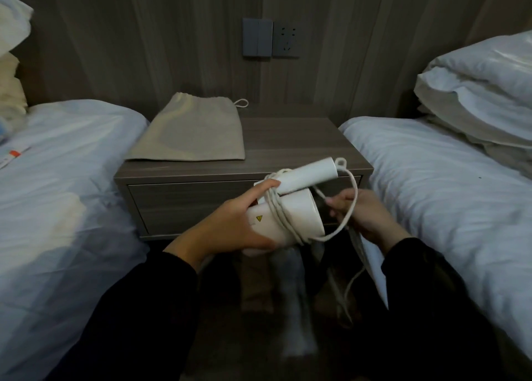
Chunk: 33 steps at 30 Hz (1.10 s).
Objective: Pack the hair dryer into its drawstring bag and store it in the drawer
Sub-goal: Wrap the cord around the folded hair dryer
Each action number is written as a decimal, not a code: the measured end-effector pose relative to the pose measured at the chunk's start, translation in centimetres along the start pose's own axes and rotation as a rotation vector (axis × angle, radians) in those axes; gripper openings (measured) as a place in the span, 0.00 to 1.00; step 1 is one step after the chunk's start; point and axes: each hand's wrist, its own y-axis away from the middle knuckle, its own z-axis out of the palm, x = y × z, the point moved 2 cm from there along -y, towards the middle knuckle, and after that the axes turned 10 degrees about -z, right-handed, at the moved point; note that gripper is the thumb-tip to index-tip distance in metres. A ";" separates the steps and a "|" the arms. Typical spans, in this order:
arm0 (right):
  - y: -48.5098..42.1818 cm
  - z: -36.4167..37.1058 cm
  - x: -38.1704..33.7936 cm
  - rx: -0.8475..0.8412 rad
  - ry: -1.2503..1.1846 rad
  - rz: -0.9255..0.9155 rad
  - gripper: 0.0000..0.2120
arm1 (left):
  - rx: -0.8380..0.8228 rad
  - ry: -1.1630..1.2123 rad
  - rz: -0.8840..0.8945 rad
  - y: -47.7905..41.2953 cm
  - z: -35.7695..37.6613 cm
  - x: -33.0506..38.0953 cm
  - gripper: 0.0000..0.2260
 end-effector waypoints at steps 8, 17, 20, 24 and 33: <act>1.1 2.6 -2.1 -0.211 0.068 -0.037 0.11 | 0.077 0.312 -0.080 -0.4 -0.5 0.4 0.42; 2.4 3.0 -6.0 -0.242 0.204 -0.046 0.13 | 0.153 0.410 -0.139 -0.2 -1.5 1.3 0.46; 2.7 3.2 -7.0 -0.193 0.314 -0.078 0.11 | 0.215 0.369 -0.138 -0.1 -1.7 1.5 0.42; 2.8 3.5 -7.3 -0.139 0.370 -0.061 0.12 | 0.263 0.323 -0.150 0.0 -1.7 1.9 0.42; 3.6 4.8 -7.8 -0.195 0.602 -0.135 0.17 | 0.344 0.168 -0.142 0.4 -1.8 2.5 0.46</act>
